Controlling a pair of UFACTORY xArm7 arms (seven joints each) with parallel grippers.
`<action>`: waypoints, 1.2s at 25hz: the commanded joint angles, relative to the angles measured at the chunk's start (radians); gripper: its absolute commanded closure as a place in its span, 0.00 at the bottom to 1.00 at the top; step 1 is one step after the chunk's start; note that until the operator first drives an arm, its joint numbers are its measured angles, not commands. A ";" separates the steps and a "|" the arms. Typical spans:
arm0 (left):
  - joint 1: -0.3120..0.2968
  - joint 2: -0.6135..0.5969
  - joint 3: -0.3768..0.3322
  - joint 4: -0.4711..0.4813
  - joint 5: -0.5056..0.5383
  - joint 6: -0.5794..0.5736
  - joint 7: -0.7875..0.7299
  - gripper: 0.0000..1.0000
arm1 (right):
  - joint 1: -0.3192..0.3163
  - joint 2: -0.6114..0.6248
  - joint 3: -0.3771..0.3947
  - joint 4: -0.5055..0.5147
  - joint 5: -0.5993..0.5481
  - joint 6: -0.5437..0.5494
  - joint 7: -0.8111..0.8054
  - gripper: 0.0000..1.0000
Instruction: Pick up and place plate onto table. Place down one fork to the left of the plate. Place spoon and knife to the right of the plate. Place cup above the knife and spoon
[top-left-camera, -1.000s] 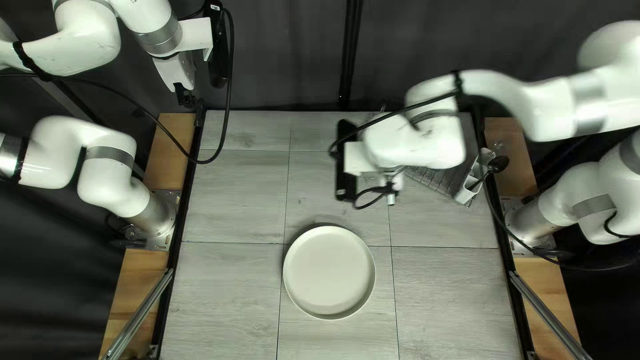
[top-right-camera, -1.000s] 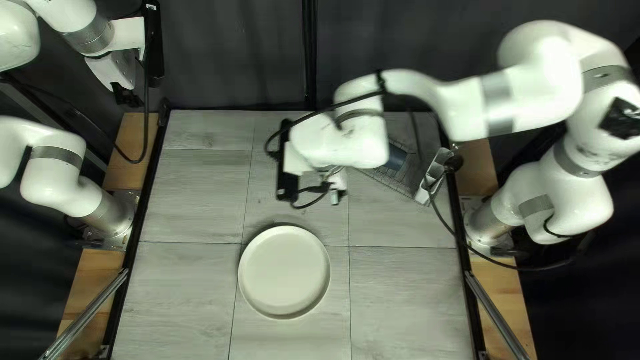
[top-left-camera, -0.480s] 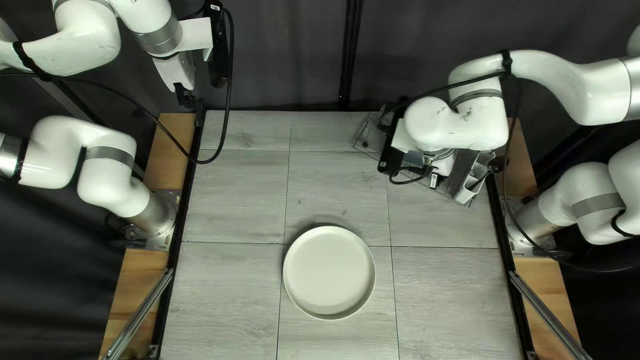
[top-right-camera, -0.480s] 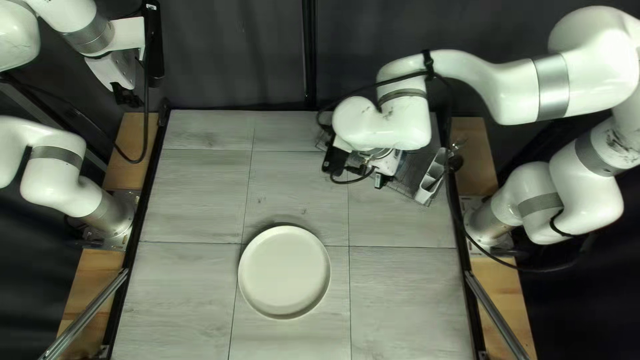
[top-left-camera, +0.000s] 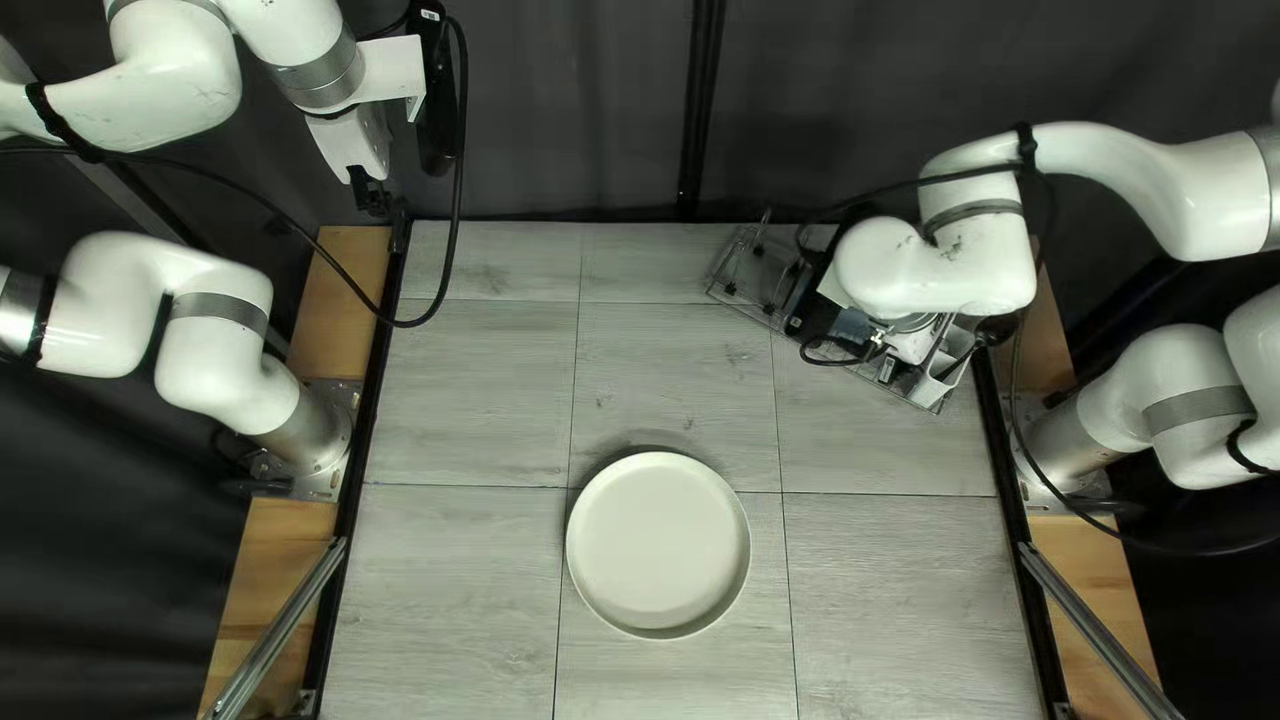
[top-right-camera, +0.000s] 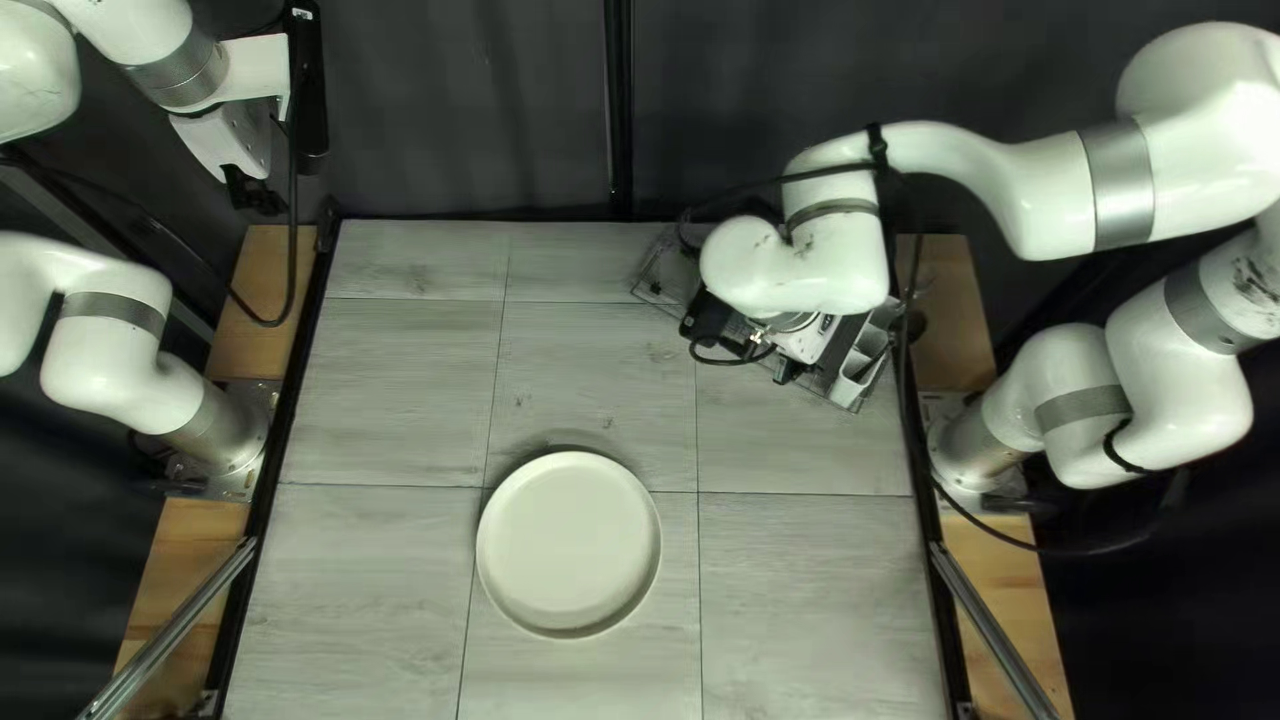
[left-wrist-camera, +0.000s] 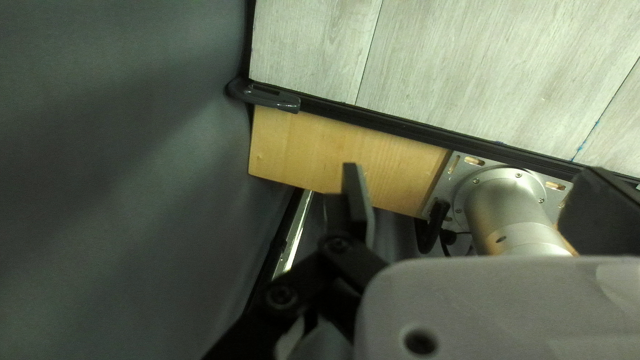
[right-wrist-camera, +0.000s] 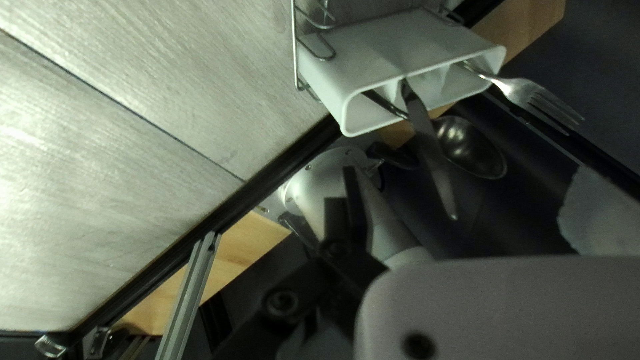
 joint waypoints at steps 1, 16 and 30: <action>0.000 0.000 0.000 0.000 0.000 0.000 0.000 0.00 | 0.000 -0.037 0.002 -0.049 0.002 -0.030 0.018 0.46; 0.000 0.000 0.000 0.000 0.000 0.000 0.000 0.00 | 0.006 -0.084 0.017 -0.020 -0.018 0.021 -0.004 1.00; 0.000 0.000 0.000 0.000 0.000 0.000 0.000 0.00 | 0.009 -0.077 0.043 0.376 -0.024 0.397 -0.089 1.00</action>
